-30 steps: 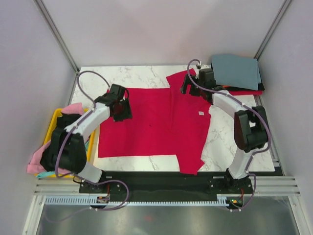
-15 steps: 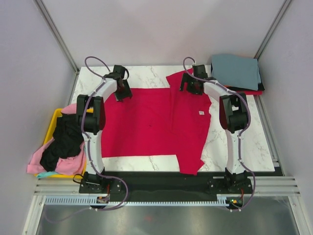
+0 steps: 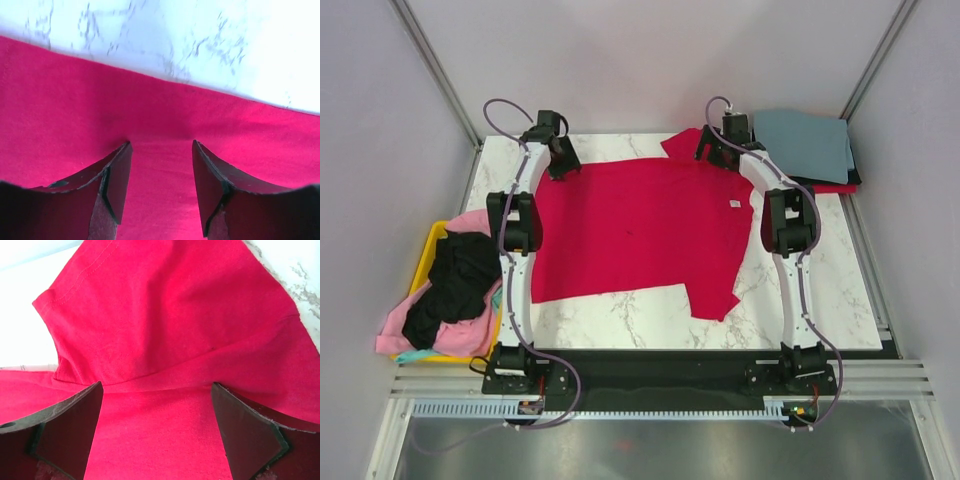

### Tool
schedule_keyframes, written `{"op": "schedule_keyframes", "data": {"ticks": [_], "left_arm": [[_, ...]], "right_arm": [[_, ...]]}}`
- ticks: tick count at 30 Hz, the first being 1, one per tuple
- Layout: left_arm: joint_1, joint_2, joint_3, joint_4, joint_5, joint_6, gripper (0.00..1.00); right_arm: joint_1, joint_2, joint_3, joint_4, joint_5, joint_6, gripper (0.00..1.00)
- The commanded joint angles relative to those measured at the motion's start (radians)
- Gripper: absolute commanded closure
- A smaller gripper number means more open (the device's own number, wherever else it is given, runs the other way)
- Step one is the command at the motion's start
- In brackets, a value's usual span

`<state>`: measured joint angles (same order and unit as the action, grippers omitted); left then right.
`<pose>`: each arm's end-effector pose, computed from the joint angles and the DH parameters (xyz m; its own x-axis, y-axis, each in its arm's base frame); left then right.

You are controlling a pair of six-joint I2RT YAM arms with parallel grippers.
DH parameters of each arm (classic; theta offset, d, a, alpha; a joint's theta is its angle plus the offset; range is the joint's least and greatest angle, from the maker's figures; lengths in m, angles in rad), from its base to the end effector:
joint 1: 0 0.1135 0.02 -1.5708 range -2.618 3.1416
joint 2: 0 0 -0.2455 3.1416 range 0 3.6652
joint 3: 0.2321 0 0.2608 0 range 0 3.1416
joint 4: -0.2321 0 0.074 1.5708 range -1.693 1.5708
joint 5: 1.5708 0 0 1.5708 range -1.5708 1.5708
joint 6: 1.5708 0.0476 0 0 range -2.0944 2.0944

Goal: Fold and stack the t-shirts
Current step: Flatten the tshirt out

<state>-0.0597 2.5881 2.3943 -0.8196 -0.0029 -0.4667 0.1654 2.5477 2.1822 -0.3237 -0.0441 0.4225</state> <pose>0.5528 -0.0329 0.1493 -0.7827 -0.4040 -0.4735 -0.3292 0.9143 -0.2358 0.5676 0.0969 0.1389 -0.6533 0.3063 -0.6924 0.0766 0.9366 0.3420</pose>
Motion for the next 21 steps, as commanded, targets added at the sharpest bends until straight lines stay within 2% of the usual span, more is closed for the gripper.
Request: {"op": "schedule_keyframes", "data": {"ticks": [1,5,7,11,13,14,15,16,17,18,19,20,21], "left_arm": [[0.011,0.047,0.132,-0.021,0.059,0.08,0.4],[0.005,-0.035,0.141,0.014,0.092,0.095,0.38],[-0.011,-0.145,0.102,0.017,0.081,0.105,0.37],[-0.031,-0.356,-0.003,0.016,0.075,0.122,0.35],[-0.032,-0.455,-0.123,0.004,0.101,0.114,0.35],[-0.035,-0.564,-0.179,0.004,0.106,0.103,0.35],[-0.038,-0.618,-0.238,0.004,0.11,0.102,0.35],[-0.051,-0.672,-0.37,0.007,0.104,0.099,0.36],[-0.057,-0.778,-0.436,0.007,0.103,0.093,0.36],[-0.063,-0.824,-0.499,0.008,0.107,0.092,0.37],[-0.077,-0.876,-0.623,0.013,0.122,0.095,0.37],[-0.084,-0.919,-0.683,0.02,0.123,0.097,0.37],[-0.091,-1.007,-0.796,0.026,0.13,0.102,0.38]], "right_arm": [[-0.024,0.042,0.004,-0.098,0.02,0.044,0.02],[-0.01,-0.047,-0.03,-0.038,-0.137,-0.013,0.02],[-0.003,-0.11,-0.074,-0.011,-0.142,-0.036,0.02],[-0.001,-0.355,-0.183,0.023,-0.125,-0.044,0.02],[-0.001,-0.461,-0.318,0.02,-0.112,-0.037,0.02],[-0.003,-0.578,-0.382,0.02,-0.088,-0.028,0.02],[-0.001,-0.64,-0.533,0.02,-0.074,0.01,0.02],[-0.001,-0.709,-0.617,0.017,-0.059,0.036,0.02],[-0.001,-0.845,-0.704,0.012,-0.004,0.073,0.02],[0.003,-0.916,-0.884,0.012,0.021,0.109,0.02],[0.008,-0.985,-0.976,0.012,0.038,0.164,0.02],[0.025,-1.12,-1.057,0.012,0.079,0.185,0.02],[0.034,-1.18,-1.205,0.006,0.119,0.197,0.02]]}}
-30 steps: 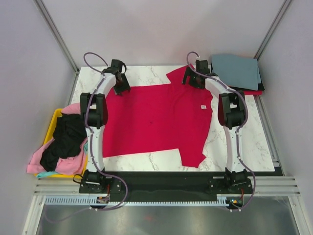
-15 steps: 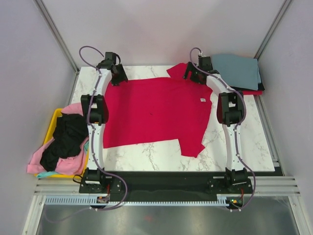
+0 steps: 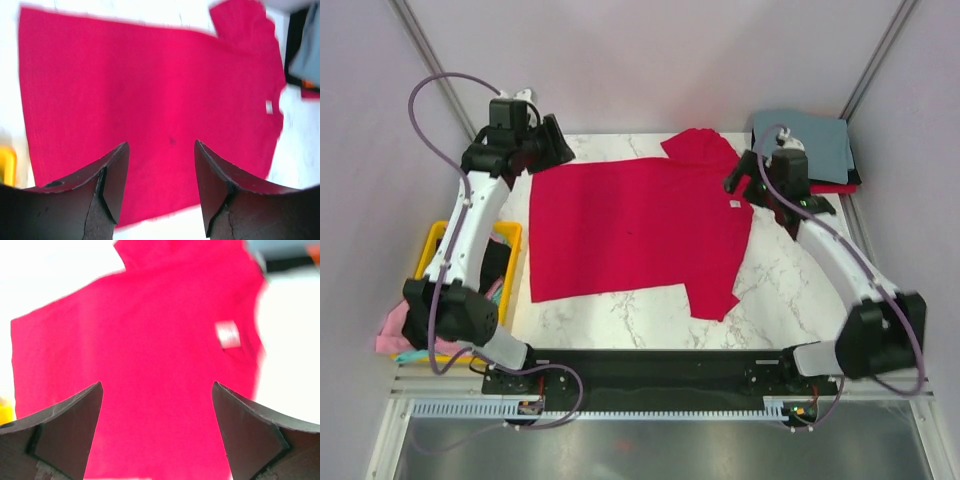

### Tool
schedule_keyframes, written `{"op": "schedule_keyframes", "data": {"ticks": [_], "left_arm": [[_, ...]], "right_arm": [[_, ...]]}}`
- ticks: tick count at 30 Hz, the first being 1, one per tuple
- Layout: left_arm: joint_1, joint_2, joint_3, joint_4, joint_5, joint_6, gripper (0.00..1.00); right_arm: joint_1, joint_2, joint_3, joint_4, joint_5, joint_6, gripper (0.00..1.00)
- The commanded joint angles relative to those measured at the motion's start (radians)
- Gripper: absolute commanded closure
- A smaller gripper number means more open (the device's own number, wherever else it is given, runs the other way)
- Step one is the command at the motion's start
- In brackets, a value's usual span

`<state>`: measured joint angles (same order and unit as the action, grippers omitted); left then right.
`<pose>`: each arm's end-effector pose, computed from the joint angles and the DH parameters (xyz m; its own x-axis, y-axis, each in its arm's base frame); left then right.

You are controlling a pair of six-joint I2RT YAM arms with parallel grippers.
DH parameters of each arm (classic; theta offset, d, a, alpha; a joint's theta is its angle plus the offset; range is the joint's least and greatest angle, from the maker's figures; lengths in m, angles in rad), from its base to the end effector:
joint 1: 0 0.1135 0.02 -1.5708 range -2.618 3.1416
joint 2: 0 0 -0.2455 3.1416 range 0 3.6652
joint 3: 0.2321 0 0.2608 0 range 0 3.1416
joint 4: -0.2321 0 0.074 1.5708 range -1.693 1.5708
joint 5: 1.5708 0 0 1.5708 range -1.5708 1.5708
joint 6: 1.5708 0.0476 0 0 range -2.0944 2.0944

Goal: Fold and stack the t-shirts
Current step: Flatten the tshirt out, then fold the tshirt

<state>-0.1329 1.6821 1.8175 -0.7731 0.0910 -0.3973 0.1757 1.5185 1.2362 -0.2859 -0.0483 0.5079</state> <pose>0.3842 -0.0557 0.3789 -0.6232 -0.3054 -0.7200 -0.0399 0.9318 -0.3608 0.3640 0.0670 0.2802 -0.5673 0.3927 -0.7238 0.0701 0.8988 0.4326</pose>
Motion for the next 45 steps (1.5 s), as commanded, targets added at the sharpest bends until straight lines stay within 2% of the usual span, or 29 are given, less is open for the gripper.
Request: {"op": "schedule_keyframes", "data": {"ticks": [1,2,3,5,6,8,9,11,13,17,18,23,28,32,37,45], "left_arm": [[-0.028,-0.146,-0.275,-0.014,0.041,0.037,0.38],[-0.03,-0.186,-0.328,-0.002,0.042,0.035,0.38],[-0.034,-0.275,-0.427,0.006,0.053,0.035,0.38],[-0.04,-0.359,-0.516,0.021,0.061,0.034,0.38],[-0.042,-0.428,-0.593,0.031,0.072,0.034,0.38],[-0.042,-0.496,-0.654,0.034,0.081,0.035,0.38],[-0.043,-0.524,-0.705,0.034,0.085,0.035,0.38],[-0.043,-0.605,-0.75,0.031,0.105,0.034,0.38],[-0.045,-0.65,-0.808,0.034,0.116,0.034,0.38],[-0.045,-0.709,-0.869,0.037,0.115,0.041,0.39],[-0.045,-0.714,-0.888,0.038,0.113,0.043,0.39],[-0.045,-0.737,-0.926,0.046,0.09,0.051,0.39],[-0.045,-0.762,-0.942,0.064,0.081,0.055,0.38],[-0.045,-0.765,-0.951,0.074,0.093,0.054,0.39],[-0.045,-0.777,-0.954,0.075,0.09,0.051,0.38],[-0.045,-0.794,-0.959,0.081,0.099,0.051,0.38]], "right_arm": [[0.031,-0.209,-0.32,-0.047,0.139,0.132,0.02],[0.045,-0.31,-0.372,-0.091,0.159,0.142,0.02],[0.048,-0.355,-0.461,-0.114,0.189,0.158,0.02],[0.051,-0.47,-0.539,-0.147,0.2,0.198,0.04],[0.053,-0.5,-0.607,-0.169,0.194,0.216,0.08],[0.053,-0.567,-0.662,-0.206,0.16,0.266,0.15],[0.054,-0.587,-0.711,-0.214,0.148,0.279,0.22],[0.065,-0.624,-0.754,-0.217,0.142,0.319,0.29],[0.068,-0.623,-0.794,-0.214,0.14,0.327,0.34],[0.113,-0.522,-0.825,-0.126,0.102,0.343,0.41],[0.122,-0.502,-0.834,-0.108,0.1,0.353,0.46],[0.185,-0.42,-0.84,-0.052,0.117,0.379,0.48],[0.205,-0.438,-0.845,-0.079,0.128,0.379,0.49],[0.231,-0.512,-0.837,-0.182,0.166,0.388,0.53],[0.24,-0.587,-0.816,-0.32,0.268,0.382,0.51],[0.242,-0.505,-0.822,-0.237,0.22,0.379,0.52]]}}
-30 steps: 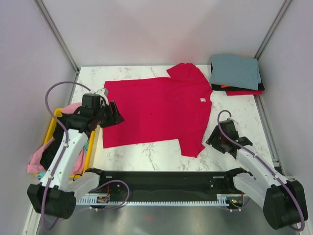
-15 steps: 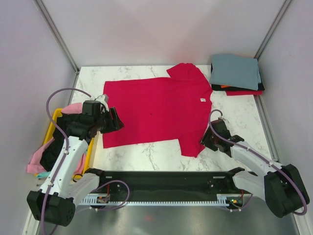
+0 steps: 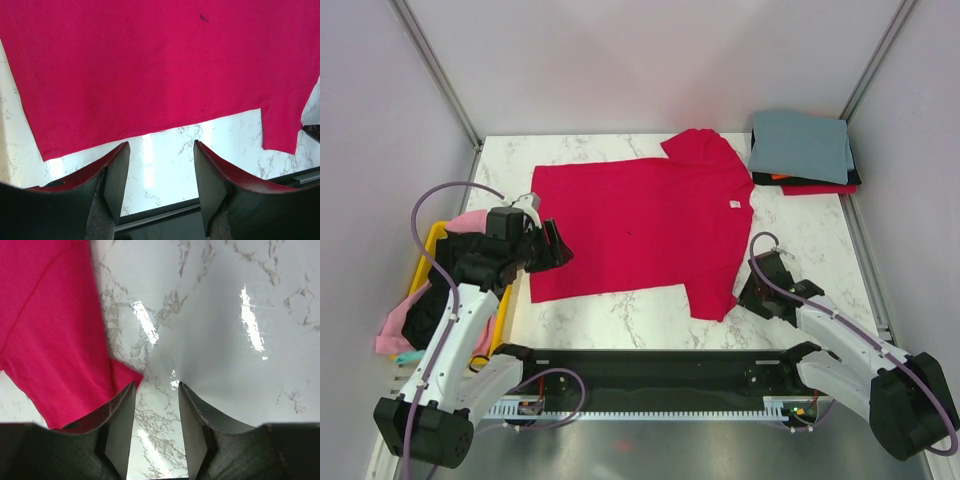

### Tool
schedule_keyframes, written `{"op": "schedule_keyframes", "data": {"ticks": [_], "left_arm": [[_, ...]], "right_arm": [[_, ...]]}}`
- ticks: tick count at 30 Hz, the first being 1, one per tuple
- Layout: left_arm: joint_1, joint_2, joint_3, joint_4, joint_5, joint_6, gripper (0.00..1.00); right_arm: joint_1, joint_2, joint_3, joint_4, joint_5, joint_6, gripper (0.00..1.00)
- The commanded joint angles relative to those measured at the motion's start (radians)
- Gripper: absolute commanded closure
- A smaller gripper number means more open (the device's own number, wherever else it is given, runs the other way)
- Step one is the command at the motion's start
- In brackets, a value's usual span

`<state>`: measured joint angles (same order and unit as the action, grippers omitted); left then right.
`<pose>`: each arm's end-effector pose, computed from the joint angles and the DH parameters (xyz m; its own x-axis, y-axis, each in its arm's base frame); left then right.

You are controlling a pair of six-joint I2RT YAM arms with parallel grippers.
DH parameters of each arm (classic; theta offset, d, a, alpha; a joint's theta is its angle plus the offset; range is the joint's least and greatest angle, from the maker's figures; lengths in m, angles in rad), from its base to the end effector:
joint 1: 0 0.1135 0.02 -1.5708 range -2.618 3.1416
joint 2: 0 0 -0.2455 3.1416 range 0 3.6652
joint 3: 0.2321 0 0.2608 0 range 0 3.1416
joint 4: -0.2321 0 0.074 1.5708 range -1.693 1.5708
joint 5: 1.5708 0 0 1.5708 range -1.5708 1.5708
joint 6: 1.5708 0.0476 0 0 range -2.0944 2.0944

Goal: Fold and stack the t-shirts
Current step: Fold the tshirt

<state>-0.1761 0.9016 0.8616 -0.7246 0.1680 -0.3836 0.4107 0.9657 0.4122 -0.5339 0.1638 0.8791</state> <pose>0.2063 -0.0448 0.2721 -0.7411 -0.2429 -0.6259 0.0153 0.9259 -0.3774 0.1718 0.0664 0.1259 -0.7676 0.4945 -0.4077 0.4183 0.8685 0.2659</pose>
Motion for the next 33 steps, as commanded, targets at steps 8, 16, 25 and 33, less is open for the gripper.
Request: {"op": "schedule_keyframes", "data": {"ticks": [8,16,25,33], "left_arm": [[-0.002,-0.012,-0.003,0.037,0.025,0.04,0.38],[-0.002,-0.016,-0.006,0.037,0.019,0.04,0.38],[-0.002,0.0,0.0,0.033,-0.01,0.035,0.38],[-0.037,0.025,0.034,-0.117,-0.154,-0.128,0.38]], "right_arm": [[0.046,0.143,0.031,0.071,0.003,0.011,0.57],[0.079,0.145,0.034,0.064,-0.003,0.015,0.97],[0.079,-0.053,0.164,-0.139,0.169,0.038,1.0],[0.079,-0.32,0.306,-0.331,0.272,0.032,1.0]]}}
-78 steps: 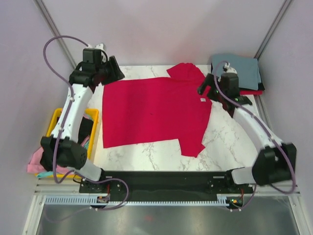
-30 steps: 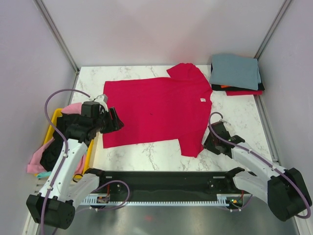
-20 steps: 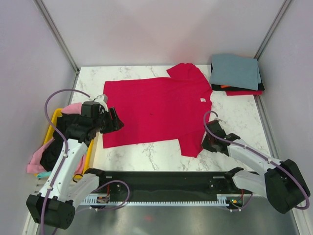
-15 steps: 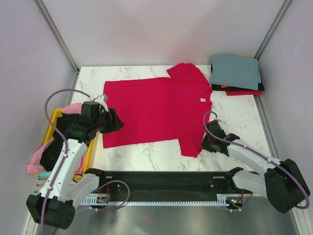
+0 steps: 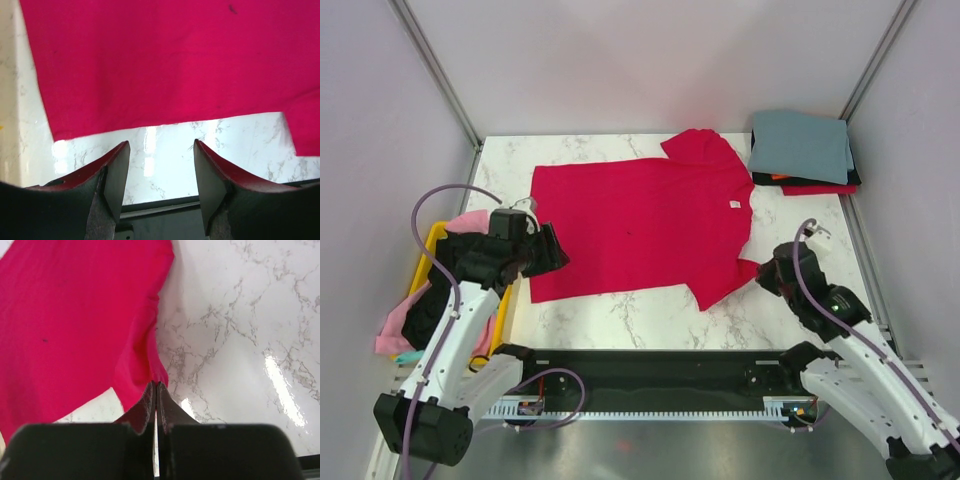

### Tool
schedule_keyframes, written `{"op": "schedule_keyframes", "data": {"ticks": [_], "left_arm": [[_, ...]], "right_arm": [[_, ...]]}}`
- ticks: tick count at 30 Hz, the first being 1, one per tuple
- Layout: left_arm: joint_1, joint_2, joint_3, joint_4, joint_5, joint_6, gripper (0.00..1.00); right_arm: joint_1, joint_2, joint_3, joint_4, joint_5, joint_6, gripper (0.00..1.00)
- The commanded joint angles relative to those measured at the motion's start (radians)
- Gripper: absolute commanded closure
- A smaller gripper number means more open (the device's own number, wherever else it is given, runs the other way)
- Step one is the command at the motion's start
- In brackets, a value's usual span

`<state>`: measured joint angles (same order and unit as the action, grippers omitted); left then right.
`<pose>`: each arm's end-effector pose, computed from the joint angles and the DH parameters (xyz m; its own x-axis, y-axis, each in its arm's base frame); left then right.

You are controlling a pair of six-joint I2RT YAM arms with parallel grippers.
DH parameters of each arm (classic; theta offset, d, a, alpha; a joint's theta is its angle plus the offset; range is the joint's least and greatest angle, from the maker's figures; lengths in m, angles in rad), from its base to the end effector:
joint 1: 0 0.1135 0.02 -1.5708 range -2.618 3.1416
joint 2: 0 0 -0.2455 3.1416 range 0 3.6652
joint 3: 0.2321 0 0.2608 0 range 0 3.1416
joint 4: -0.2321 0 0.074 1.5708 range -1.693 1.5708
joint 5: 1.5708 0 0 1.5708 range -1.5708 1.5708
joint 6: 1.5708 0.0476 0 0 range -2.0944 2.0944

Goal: Fold and stack the t-shirts
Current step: Fold the tshirt

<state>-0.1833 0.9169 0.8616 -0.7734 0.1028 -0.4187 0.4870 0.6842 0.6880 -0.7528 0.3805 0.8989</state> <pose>0.2050 -0.0430 0.2648 -0.7635 -0.2698 -0.5867 -0.0667 0.9366 -0.3439 0.1584 0.0639 0.2491 -0.5265 0.5435 -0.6538 0.3501 0.8394 0.4158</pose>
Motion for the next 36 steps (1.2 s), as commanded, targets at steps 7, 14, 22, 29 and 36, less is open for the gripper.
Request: {"op": "schedule_keyframes", "data": {"ticks": [7,14,22,29,36], "left_arm": [[-0.214,0.115,-0.018,-0.213,-0.305,-0.351,0.38],[-0.234,0.192,-0.024,-0.271,-0.393,-0.497,0.38],[-0.136,0.28,-0.136,-0.149,-0.459,-0.548,0.37],[0.093,0.204,-0.294,0.066,-0.37,-0.488,0.41],[0.145,0.195,-0.297,0.141,-0.381,-0.469,0.43]], "right_arm": [[0.002,-0.136,-0.015,-0.094,-0.071,0.012,1.0],[0.004,-0.238,-0.018,-0.141,-0.143,-0.003,1.0],[0.002,-0.112,-0.084,0.018,-0.216,-0.092,1.0],[0.002,-0.052,-0.102,0.073,-0.236,-0.137,1.0],[0.002,-0.02,-0.117,0.107,-0.249,-0.15,1.0]]}}
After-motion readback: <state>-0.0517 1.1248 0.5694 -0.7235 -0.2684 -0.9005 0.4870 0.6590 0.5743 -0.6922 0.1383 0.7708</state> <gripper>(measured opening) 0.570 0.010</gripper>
